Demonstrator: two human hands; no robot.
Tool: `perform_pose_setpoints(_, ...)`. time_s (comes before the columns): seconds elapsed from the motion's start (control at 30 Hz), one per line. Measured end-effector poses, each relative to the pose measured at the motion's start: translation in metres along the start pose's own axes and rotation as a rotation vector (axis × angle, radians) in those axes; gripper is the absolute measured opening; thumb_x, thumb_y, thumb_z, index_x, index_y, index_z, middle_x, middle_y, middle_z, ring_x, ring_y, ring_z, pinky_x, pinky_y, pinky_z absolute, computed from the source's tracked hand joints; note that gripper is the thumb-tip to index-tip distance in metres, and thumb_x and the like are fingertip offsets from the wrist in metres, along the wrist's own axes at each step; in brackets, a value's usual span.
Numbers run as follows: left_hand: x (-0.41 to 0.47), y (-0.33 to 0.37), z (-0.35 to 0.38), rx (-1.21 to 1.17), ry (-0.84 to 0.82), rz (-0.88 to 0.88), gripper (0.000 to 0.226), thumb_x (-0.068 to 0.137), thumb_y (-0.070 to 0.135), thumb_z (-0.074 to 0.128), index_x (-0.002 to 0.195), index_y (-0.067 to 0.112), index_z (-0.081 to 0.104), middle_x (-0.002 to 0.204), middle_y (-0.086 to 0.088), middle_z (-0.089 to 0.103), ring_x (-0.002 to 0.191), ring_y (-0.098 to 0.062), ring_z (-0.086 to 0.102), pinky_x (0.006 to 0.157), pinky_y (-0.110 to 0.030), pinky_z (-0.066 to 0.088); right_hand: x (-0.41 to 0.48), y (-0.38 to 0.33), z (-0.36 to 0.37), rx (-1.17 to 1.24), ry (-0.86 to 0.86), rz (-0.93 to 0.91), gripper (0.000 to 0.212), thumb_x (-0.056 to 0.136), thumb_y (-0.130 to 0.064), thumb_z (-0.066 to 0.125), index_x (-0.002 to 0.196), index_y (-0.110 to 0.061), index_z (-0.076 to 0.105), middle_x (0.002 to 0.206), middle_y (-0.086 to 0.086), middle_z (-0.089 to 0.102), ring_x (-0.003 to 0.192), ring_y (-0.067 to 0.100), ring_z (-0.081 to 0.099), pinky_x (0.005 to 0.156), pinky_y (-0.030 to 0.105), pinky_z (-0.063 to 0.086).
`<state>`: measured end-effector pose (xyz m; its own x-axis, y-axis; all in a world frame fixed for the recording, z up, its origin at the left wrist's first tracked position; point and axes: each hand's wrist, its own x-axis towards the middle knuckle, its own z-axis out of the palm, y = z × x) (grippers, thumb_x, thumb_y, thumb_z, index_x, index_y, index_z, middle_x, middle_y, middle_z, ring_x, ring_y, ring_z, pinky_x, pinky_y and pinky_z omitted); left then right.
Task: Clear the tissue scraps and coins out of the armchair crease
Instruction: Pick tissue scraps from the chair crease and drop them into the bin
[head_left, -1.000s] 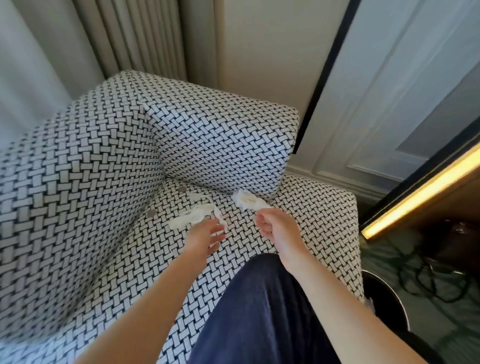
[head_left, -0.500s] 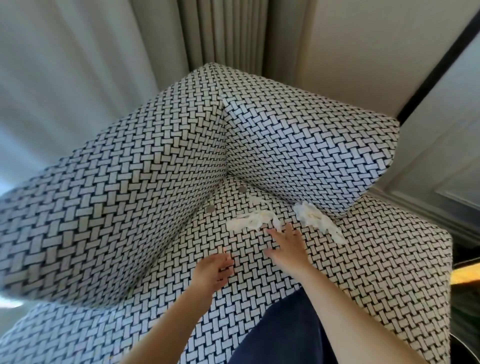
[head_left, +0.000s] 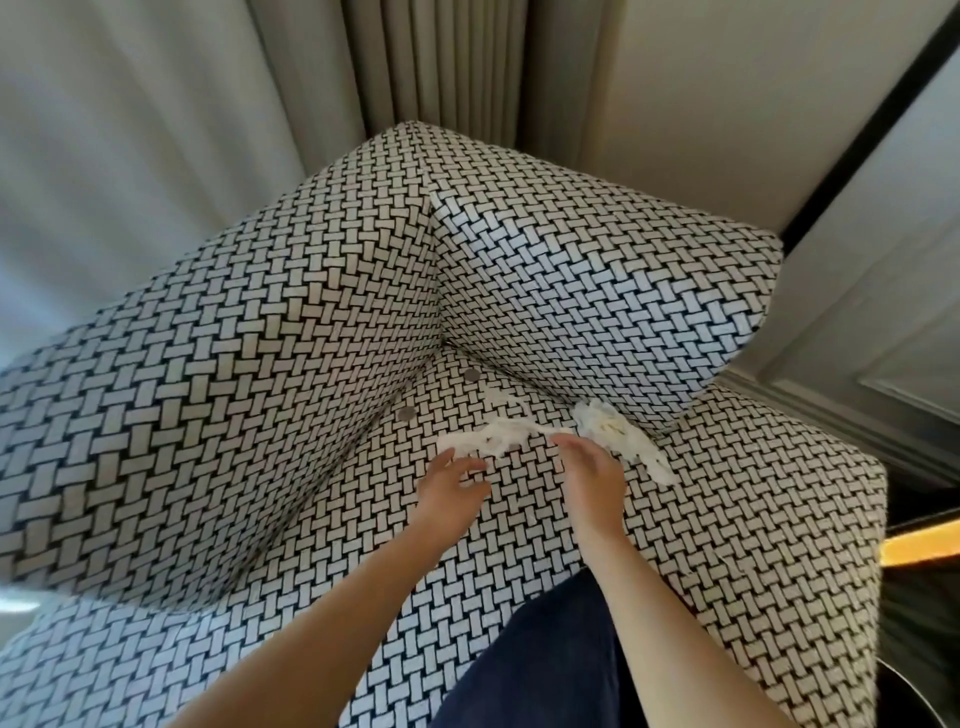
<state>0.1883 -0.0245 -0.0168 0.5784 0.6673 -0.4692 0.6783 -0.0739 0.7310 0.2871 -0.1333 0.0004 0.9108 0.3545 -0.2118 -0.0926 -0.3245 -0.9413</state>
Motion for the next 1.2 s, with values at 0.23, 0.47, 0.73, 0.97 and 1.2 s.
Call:
perform_pose_setpoints(0.23, 0.017, 0.024, 0.016, 0.429, -0.165, 0.114, 0.048, 0.092, 0.027, 0.051, 0.138, 0.040, 0.041, 0.159, 0.000, -0.010, 0.144, -0.030, -0.011, 0.116, -0.044, 0.007, -0.010, -0.015, -0.016, 0.317, 0.158, 0.057, 0.020, 0.088, -0.011, 0.053, 0.081, -0.007, 0.072, 0.085, -0.013, 0.065, 0.082, -0.013, 0.055, 0.077, 0.016, 0.039)
perform_pose_setpoints(0.47, 0.035, 0.041, 0.026, 0.485, -0.272, 0.059, 0.052, 0.092, 0.027, 0.050, 0.143, 0.031, 0.037, 0.158, -0.007, -0.013, 0.145, -0.029, -0.012, 0.118, -0.037, 0.002, -0.009, -0.017, -0.028, 0.766, 0.251, 0.234, 0.026, 0.092, -0.006, 0.051, 0.067, -0.006, 0.057, 0.079, 0.002, 0.069, 0.095, 0.020, 0.069, 0.089, 0.037, 0.052)
perform_pose_setpoints(0.73, 0.042, 0.032, 0.023, 0.705, -0.262, 0.039, 0.056, 0.090, 0.035, 0.047, 0.140, 0.012, 0.039, 0.145, -0.009, 0.032, 0.131, -0.029, 0.030, 0.108, -0.041, 0.030, -0.006, -0.015, -0.030, 0.801, 0.153, 0.339, 0.011, 0.091, -0.005, 0.055, 0.100, -0.002, 0.061, 0.088, 0.009, 0.071, 0.083, 0.019, 0.069, 0.083, 0.035, 0.055)
perform_pose_setpoints(0.97, 0.028, 0.025, 0.011, 0.393, -0.152, -0.054, 0.020, 0.089, 0.027, 0.054, 0.079, 0.011, 0.049, 0.069, 0.003, 0.045, 0.056, -0.007, 0.042, 0.041, -0.015, 0.032, -0.013, -0.016, -0.044, 0.900, 0.180, 0.368, 0.020, 0.091, -0.003, 0.057, 0.110, -0.002, 0.059, 0.111, 0.015, 0.064, 0.092, 0.019, 0.067, 0.093, 0.035, 0.052)
perform_pose_setpoints(1.2, -0.005, 0.029, -0.003, 0.252, -0.181, 0.075, 0.039, 0.095, 0.024, 0.051, 0.130, 0.007, 0.047, 0.084, 0.011, 0.045, 0.054, -0.005, 0.041, 0.044, -0.014, 0.036, -0.031, -0.024, -0.068, 0.794, 0.175, 0.258, 0.019, 0.083, 0.002, 0.064, 0.098, -0.009, 0.060, 0.117, 0.015, 0.059, 0.095, 0.019, 0.066, 0.091, 0.032, 0.052)
